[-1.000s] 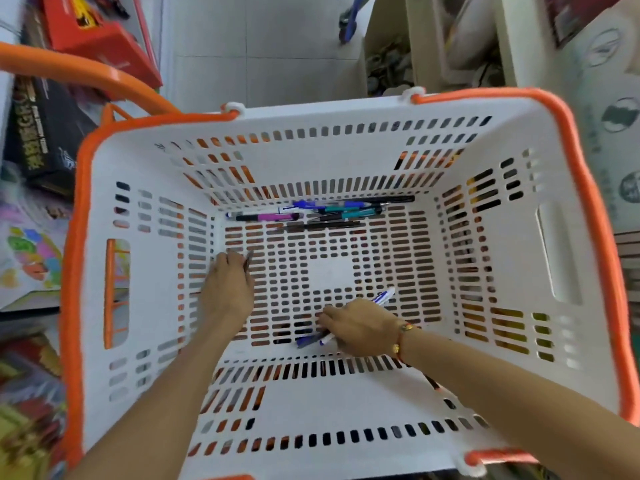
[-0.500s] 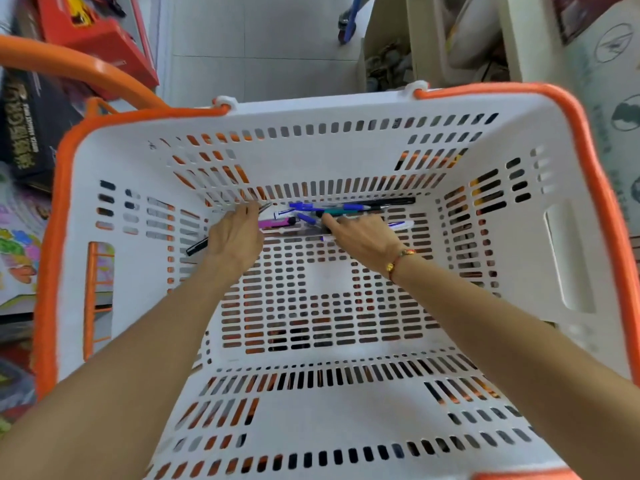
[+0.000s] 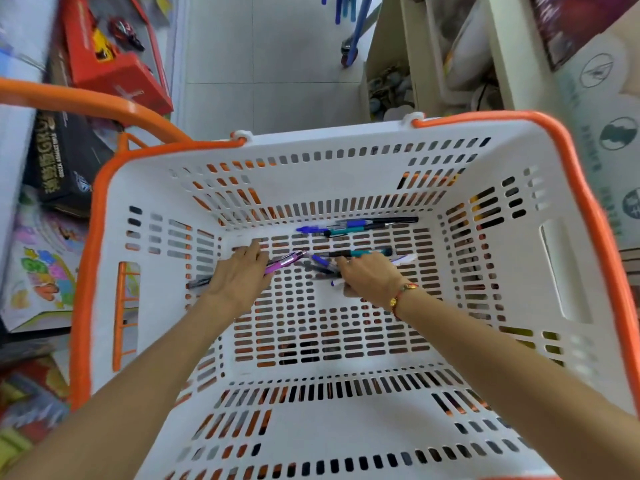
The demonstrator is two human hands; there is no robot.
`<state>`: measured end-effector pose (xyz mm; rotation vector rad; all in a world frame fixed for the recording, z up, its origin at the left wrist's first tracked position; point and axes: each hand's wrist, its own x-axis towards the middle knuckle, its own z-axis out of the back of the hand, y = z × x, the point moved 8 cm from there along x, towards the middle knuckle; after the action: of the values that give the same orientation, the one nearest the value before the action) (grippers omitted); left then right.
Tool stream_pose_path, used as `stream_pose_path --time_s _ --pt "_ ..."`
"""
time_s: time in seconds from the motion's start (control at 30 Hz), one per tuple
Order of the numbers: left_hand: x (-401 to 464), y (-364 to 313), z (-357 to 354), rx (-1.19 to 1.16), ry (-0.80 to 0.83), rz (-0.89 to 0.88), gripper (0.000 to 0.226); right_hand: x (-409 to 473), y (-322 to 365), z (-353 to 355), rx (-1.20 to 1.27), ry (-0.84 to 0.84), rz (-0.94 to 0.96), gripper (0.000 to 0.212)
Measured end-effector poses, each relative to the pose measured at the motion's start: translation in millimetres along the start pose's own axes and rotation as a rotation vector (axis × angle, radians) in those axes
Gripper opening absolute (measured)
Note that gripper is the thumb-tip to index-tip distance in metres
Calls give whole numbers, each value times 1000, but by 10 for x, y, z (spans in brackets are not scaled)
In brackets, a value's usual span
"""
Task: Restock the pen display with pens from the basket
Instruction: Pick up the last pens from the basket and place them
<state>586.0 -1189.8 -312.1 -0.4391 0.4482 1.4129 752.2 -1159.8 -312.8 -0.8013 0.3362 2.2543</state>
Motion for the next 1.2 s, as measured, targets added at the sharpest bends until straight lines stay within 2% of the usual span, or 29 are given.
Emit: stream_pose_path --time_s 0.1,0.17,0.23,0.3,0.37,0.43,0.53,0.6,0.67,0.73,0.8,0.87,1.03,1.13,1.2 --pt "-81 -54 14 -192 19 35 34 -167 -29 -116 95 154 -23 35" --pt "-118 -143 -22 -541 128 63 29 -280 -84 -184 271 223 -68 32" --pt "-194 -298 -20 -1098 245 121 25 -375 -164 -222 587 233 -157 25" --pt "-317 -511 41 -1607 380 162 28 -490 -188 -211 1037 222 -209 20" --pt "-420 -686 150 -1962 481 141 24 -599 -153 -134 1496 227 -196 13" --pt "-487 -794 232 -2155 582 102 19 -673 -125 -32 1781 199 -164 2" --pt "-543 -900 299 -2224 696 58 22 -685 -156 57 1975 53 -222 8" --pt "-543 -949 310 -2250 706 93 27 -686 -175 75 2057 -8 -314 7" --pt "-470 -933 326 -2325 592 149 30 -702 -179 98 2057 -34 -388 14" --pt "-363 -842 340 -2447 376 227 31 -722 -171 91 1936 -20 -452 24" --pt "-296 -758 344 -2542 182 299 27 -759 -116 55 1823 43 -492 34" --pt "-271 -712 356 -2585 61 343 23 -782 7 31 1818 127 -468 34" --pt "-272 -686 361 -2654 -36 365 25 -814 155 59 1947 230 -356 16" --pt "-284 -556 329 -2637 -105 372 27 -861 113 52 1876 343 -320 11" --pt "-285 -435 307 -2615 -141 392 29 -909 14 22 1856 365 -344 17"
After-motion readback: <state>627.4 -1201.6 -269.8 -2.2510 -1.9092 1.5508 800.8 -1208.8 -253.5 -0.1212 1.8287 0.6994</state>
